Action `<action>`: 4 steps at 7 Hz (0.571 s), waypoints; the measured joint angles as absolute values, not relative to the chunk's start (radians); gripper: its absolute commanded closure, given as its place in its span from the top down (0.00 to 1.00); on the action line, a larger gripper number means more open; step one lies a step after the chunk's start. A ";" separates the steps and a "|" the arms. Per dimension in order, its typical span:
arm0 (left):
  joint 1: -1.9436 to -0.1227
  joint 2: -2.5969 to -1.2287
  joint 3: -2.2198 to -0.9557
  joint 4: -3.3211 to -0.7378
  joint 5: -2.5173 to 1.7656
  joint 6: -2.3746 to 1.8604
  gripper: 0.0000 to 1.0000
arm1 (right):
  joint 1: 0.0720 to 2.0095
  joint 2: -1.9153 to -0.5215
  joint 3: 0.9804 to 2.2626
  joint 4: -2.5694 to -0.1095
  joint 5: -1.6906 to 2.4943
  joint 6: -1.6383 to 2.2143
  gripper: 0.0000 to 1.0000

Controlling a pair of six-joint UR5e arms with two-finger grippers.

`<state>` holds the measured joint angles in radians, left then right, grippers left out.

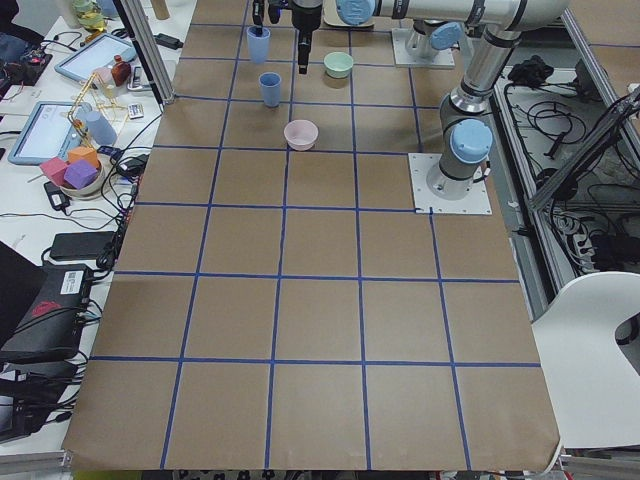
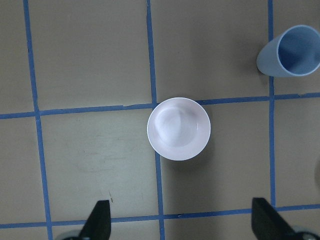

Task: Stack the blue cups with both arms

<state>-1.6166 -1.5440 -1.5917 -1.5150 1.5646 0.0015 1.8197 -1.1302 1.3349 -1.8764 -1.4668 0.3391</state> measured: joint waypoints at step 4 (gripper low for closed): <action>-1.615 -1.545 -1.591 -1.514 1.565 0.002 1.00 | 1.842 -1.111 1.338 -1.882 -1.476 0.361 0.00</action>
<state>-1.6146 -1.5448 -1.5909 -1.5142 1.5646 0.0015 1.8424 -1.1113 1.3379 -1.8819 -1.4762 0.3610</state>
